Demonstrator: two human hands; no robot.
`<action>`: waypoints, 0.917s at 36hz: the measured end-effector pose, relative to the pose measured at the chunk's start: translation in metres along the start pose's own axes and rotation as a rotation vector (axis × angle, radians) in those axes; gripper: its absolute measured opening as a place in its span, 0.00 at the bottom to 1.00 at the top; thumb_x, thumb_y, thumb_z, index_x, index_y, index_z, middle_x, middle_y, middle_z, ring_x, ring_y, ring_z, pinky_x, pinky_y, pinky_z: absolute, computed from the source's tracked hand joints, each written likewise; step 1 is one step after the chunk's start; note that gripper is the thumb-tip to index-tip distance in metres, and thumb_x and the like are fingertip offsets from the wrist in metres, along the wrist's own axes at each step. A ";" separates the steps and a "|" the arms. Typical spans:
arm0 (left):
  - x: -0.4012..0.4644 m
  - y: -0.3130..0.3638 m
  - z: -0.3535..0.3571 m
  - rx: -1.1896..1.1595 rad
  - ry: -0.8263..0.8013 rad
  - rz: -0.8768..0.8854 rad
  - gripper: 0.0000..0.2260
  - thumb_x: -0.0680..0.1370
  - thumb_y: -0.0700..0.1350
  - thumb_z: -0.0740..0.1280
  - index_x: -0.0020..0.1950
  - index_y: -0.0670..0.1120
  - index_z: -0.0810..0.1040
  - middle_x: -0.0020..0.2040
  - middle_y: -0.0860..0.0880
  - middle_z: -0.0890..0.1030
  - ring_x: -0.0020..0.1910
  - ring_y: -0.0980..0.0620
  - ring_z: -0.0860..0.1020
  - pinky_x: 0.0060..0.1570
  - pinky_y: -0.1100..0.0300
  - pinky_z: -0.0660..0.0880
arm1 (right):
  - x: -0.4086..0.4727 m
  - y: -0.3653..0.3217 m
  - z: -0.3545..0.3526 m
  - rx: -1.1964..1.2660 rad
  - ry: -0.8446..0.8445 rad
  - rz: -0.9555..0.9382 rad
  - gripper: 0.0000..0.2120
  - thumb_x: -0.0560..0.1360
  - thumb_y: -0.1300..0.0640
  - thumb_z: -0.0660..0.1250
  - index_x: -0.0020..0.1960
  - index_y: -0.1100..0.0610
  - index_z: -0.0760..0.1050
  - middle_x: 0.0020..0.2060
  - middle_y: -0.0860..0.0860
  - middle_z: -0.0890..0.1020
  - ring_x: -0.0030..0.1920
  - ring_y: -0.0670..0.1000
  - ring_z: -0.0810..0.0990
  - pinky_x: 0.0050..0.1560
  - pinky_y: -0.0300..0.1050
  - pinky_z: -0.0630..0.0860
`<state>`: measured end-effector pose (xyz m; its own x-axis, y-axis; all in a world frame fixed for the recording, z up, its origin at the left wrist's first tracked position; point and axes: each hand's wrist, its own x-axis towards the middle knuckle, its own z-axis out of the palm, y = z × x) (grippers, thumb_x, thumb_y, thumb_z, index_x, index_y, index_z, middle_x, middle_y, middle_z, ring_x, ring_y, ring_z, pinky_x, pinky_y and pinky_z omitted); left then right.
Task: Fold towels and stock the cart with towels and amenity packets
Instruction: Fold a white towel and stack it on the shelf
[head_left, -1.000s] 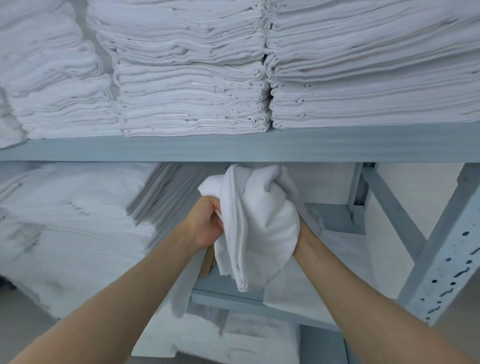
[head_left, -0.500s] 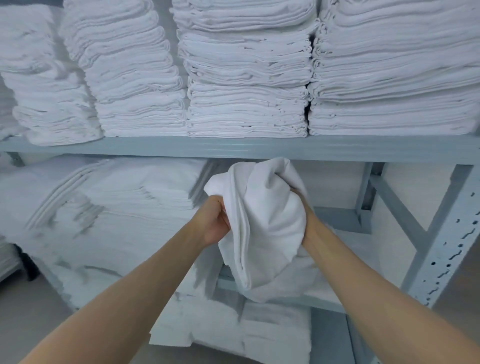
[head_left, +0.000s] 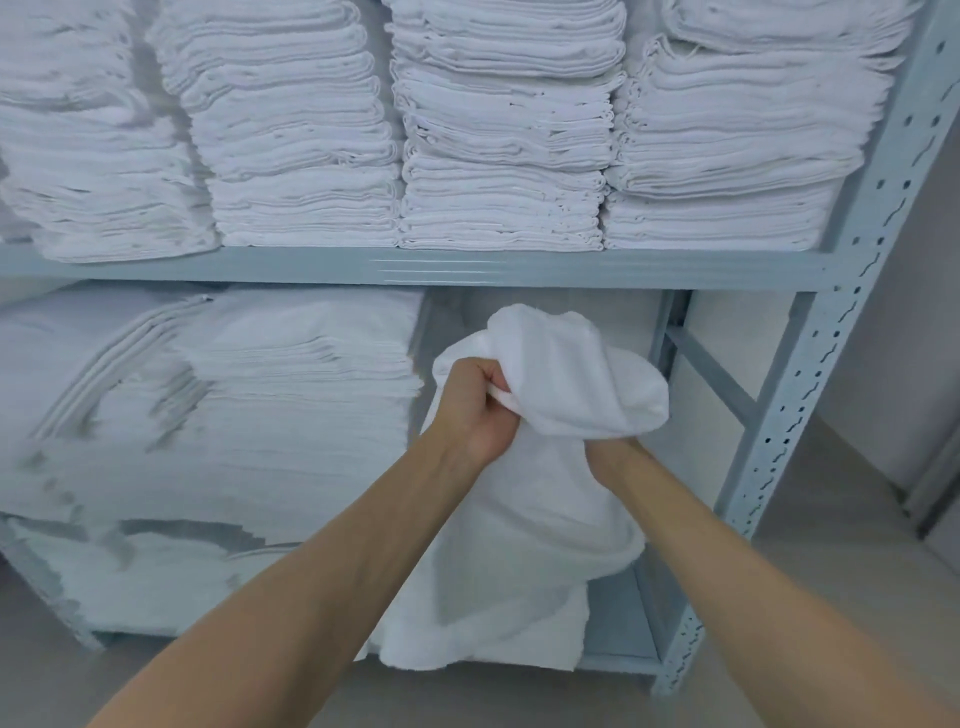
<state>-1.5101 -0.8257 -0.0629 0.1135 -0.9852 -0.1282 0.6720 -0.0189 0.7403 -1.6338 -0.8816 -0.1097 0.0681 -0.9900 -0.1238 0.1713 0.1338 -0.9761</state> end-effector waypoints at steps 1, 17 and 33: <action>-0.002 -0.007 -0.002 -0.009 0.011 -0.012 0.21 0.71 0.27 0.48 0.27 0.44 0.73 0.28 0.50 0.73 0.28 0.53 0.74 0.50 0.63 0.71 | -0.002 0.006 0.001 -0.075 0.005 -0.036 0.23 0.80 0.57 0.67 0.73 0.59 0.66 0.49 0.49 0.76 0.45 0.46 0.75 0.34 0.25 0.71; -0.065 -0.126 -0.107 0.167 0.394 -0.301 0.13 0.86 0.40 0.54 0.50 0.41 0.77 0.49 0.43 0.79 0.45 0.44 0.78 0.60 0.50 0.72 | -0.090 0.129 -0.044 -0.171 0.362 0.017 0.16 0.76 0.65 0.62 0.30 0.55 0.66 0.26 0.50 0.69 0.33 0.48 0.65 0.34 0.44 0.62; -0.137 -0.241 -0.047 1.033 0.482 0.420 0.34 0.78 0.32 0.60 0.75 0.64 0.60 0.68 0.58 0.68 0.44 0.61 0.77 0.38 0.61 0.72 | -0.109 0.133 -0.169 -0.196 0.261 0.063 0.24 0.75 0.65 0.61 0.24 0.49 0.59 0.24 0.48 0.62 0.34 0.49 0.60 0.37 0.48 0.56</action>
<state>-1.6530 -0.6782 -0.2551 0.5903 -0.7872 0.1786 -0.3572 -0.0563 0.9323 -1.7842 -0.7640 -0.2561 -0.1860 -0.9616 -0.2020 -0.0190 0.2091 -0.9777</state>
